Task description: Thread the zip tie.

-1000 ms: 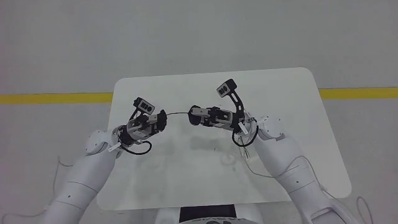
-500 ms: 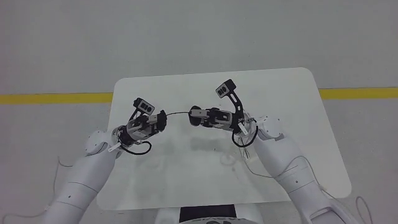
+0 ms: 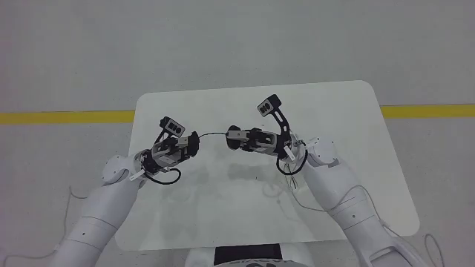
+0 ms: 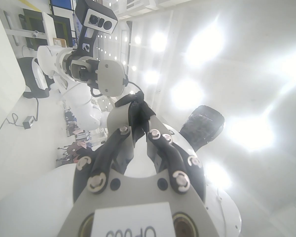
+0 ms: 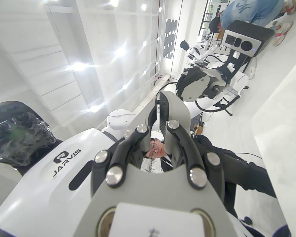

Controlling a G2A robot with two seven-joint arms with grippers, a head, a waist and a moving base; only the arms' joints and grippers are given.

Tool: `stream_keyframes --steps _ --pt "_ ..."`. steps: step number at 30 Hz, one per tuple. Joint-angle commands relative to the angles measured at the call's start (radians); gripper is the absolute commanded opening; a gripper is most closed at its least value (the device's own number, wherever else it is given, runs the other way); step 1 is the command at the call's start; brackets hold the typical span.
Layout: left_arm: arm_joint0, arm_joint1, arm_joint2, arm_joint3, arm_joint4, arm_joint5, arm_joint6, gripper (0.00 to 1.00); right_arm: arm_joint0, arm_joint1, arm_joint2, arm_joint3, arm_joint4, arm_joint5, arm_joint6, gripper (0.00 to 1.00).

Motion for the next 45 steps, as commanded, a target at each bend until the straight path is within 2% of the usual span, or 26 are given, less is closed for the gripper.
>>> stream_keyframes --steps 1,12,13,15,26,45 --pt "0.000 -0.001 -0.001 0.001 0.001 0.000 0.000 0.00 0.001 0.000 0.000 0.000 -0.002 0.000 -0.001 0.00" --pt "0.002 -0.003 -0.006 0.002 0.004 0.001 -0.005 0.00 -0.002 0.000 0.005 -0.002 -0.012 0.000 -0.008 0.00" --pt "0.002 -0.003 -0.007 0.002 0.005 0.002 -0.005 0.00 -0.002 0.000 0.005 -0.001 -0.012 0.000 -0.008 0.04" --pt "0.003 -0.004 -0.007 0.002 0.007 0.001 -0.005 0.00 -0.002 0.000 0.003 0.000 -0.011 0.000 -0.008 0.06" --pt "0.007 -0.007 -0.010 0.002 0.003 -0.002 0.001 0.00 -0.003 0.000 -0.003 0.007 -0.014 0.000 -0.011 0.04" --pt "0.006 -0.012 -0.016 0.005 0.008 0.003 -0.003 0.00 0.002 -0.002 -0.011 0.020 -0.003 0.000 -0.011 0.16"
